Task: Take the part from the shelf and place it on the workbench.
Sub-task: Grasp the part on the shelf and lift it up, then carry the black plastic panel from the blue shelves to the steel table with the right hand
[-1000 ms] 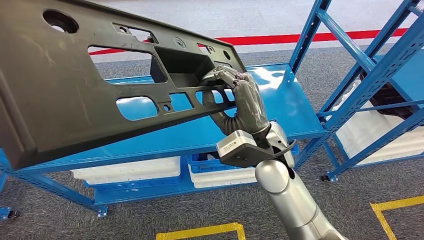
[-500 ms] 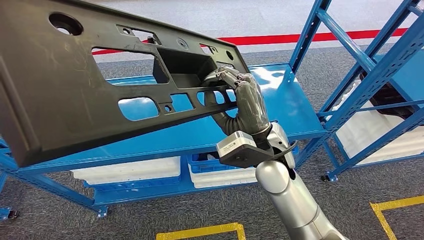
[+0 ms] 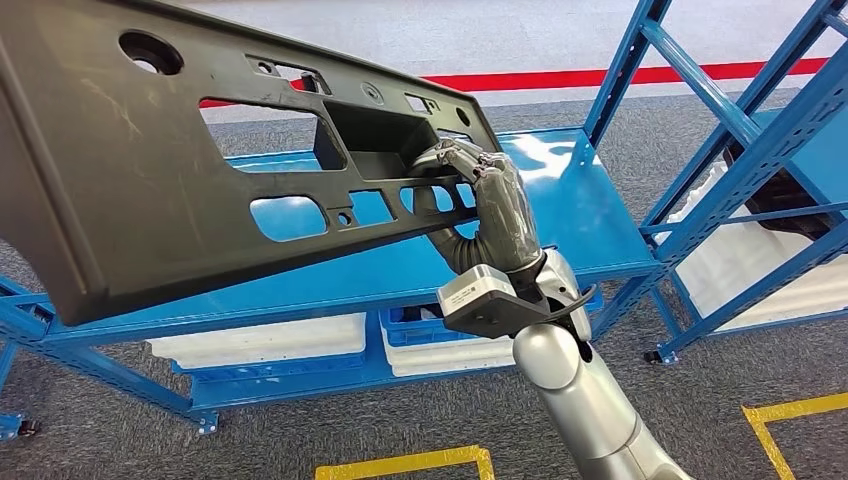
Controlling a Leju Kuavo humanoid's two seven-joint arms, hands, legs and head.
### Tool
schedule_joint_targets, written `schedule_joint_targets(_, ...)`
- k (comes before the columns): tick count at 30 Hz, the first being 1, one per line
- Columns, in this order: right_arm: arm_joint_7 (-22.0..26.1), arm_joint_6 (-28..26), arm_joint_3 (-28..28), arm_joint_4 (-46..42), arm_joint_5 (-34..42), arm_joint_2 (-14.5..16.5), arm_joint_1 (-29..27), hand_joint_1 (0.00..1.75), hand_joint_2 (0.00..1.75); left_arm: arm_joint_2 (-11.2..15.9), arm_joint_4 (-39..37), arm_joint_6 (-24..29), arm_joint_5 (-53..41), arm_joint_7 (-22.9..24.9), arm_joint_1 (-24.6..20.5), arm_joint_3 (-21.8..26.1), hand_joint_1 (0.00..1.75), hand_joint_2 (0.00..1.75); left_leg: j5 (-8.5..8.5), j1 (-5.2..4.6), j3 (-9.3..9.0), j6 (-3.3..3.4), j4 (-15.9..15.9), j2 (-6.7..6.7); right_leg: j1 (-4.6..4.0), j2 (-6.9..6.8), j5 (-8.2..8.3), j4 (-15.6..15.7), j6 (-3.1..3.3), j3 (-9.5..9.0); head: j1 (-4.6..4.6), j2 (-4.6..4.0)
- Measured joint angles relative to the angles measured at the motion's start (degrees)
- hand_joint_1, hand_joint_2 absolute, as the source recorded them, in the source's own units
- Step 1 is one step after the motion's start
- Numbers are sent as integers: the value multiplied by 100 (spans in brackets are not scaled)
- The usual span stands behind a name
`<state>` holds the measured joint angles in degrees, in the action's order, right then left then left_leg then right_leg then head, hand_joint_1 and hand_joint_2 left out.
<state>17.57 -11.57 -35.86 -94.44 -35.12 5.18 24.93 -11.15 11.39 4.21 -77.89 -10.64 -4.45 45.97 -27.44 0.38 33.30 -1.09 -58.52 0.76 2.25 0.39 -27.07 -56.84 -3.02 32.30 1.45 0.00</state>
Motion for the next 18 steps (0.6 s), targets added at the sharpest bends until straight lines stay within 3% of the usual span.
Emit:
schedule_joint_targets(6,50,5,-5,45,32,30,-6,175,175,4,0,12,-14,10,0,0,0,175,-13,-41,1,35,-16,0,27,0,7,19,-68,-10,-11,0)
schedule_joint_targets(9,88,14,-21,62,74,76,-16,175,175,5,0,26,-23,23,-2,-1,0,175,30,13,-26,100,47,-16,22,-1,-57,-45,-101,26,-20,0)
schedule_joint_targets(11,120,16,-48,74,105,93,-33,175,175,5,0,38,-28,26,-2,-2,0,175,54,53,-39,130,81,-28,9,-4,-344,-528,-94,255,30,0)
schedule_joint_targets(13,148,16,-80,105,138,99,-73,175,175,6,0,54,-29,27,1,-2,0,175,56,57,-33,133,78,-28,3,-4,-677,-1316,-96,630,88,0)
schedule_joint_targets(14,158,16,-94,127,152,102,-99,175,175,6,0,61,-31,26,3,-2,0,175,54,61,-32,129,76,-27,4,-4,-730,-1573,-99,759,105,0)
schedule_joint_targets(15,168,16,-108,150,163,107,-119,175,175,7,0,67,-31,25,4,-2,0,175,51,70,-33,120,72,-24,6,-4,-673,-1614,-102,790,118,0)
schedule_joint_targets(16,178,16,-121,168,170,114,-130,175,175,6,0,71,-31,23,6,-2,0,175,44,85,-38,103,66,-19,8,-5,-513,-1420,-103,707,132,0)
schedule_joint_targets(18,193,15,-150,194,185,139,-132,175,175,10,1,77,-32,20,5,-2,0,175,21,114,-48,31,45,-5,5,-6,-141,-656,-104,347,167,0)
